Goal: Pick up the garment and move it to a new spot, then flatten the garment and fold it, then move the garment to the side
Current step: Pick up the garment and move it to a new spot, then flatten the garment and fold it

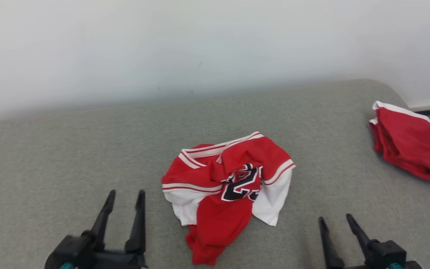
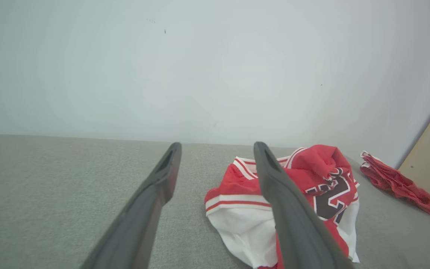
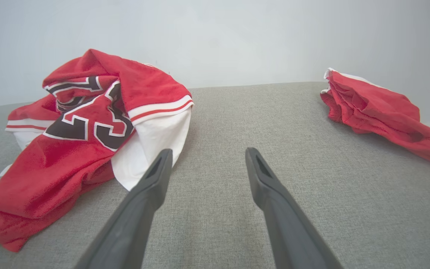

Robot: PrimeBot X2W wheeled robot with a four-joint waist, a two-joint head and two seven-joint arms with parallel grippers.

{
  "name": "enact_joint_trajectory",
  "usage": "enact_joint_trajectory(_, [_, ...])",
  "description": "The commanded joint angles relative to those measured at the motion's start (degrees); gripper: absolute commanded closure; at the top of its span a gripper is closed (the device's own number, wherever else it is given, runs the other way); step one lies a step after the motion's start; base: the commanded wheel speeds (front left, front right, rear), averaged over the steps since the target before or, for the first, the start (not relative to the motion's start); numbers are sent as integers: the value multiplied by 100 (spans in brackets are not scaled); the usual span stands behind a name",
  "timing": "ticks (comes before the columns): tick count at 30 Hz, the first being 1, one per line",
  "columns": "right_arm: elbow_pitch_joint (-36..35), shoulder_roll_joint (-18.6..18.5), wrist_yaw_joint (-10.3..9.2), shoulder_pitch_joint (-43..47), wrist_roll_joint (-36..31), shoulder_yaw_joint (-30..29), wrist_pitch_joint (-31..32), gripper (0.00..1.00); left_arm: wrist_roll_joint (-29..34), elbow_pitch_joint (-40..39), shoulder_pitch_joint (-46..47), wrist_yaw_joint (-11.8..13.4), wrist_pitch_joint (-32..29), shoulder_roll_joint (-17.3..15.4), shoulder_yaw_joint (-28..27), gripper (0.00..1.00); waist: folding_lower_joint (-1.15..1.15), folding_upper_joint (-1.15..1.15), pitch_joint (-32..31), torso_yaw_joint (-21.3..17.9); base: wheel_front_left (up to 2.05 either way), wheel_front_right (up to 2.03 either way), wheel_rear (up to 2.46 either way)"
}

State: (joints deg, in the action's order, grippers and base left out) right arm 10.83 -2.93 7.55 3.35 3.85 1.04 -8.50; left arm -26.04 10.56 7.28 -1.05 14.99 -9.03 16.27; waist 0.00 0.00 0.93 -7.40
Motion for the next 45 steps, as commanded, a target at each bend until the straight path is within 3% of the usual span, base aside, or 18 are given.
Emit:
enact_joint_trajectory(1, [-29,5,-14,62,-25,-133,-3,0,172,-294,-316,-20,16,-44,-173,0,0,0,-305,500,0,0,0])
enact_joint_trajectory(5, [23,9,-14,94,-39,-522,-6,0,451,-888,-1034,-87,19,4,-672,0,0,0,-400,687,0,0,0])
enact_joint_trajectory(9, [118,5,-14,176,-42,-771,15,0,596,-768,-1570,-273,20,-72,-978,0,0,0,-494,845,0,0,0])
enact_joint_trajectory(14, [315,7,-14,264,-27,-887,189,0,899,-514,-1912,-273,21,-166,-1191,0,0,0,-560,959,0,0,0])
enact_joint_trajectory(29, [319,6,-14,214,49,-661,260,0,1101,-345,-1841,-468,22,118,-1558,0,0,0,-614,923,0,0,0])
enact_joint_trajectory(45, [386,6,-14,228,77,-579,213,0,1193,-305,-1817,-589,22,267,-1578,0,0,0,-599,901,0,0,0])
